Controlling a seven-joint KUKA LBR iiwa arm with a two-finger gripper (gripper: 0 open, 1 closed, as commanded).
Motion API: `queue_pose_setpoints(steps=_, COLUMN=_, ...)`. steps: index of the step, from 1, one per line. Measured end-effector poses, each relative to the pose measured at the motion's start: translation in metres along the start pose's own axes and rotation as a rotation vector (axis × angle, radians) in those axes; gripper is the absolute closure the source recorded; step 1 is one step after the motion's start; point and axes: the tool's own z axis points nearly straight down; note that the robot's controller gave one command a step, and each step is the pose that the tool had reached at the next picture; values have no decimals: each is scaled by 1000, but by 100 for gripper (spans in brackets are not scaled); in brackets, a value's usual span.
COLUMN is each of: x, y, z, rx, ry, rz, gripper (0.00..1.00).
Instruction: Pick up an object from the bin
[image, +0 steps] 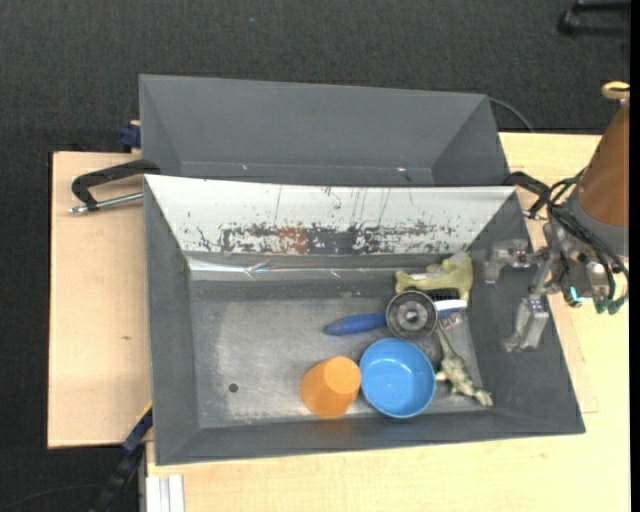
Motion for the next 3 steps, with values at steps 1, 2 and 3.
queue_pose_setpoints(steps=1, x=-93, y=-1, z=70, rx=0, ry=-12, rz=81, gripper=0)
queue_pose_setpoints(steps=2, x=-86, y=44, z=156, rx=0, ry=0, rz=34, gripper=0)
queue_pose_setpoints(steps=3, x=-90, y=43, z=150, rx=1, ry=-13, rz=37, gripper=100)
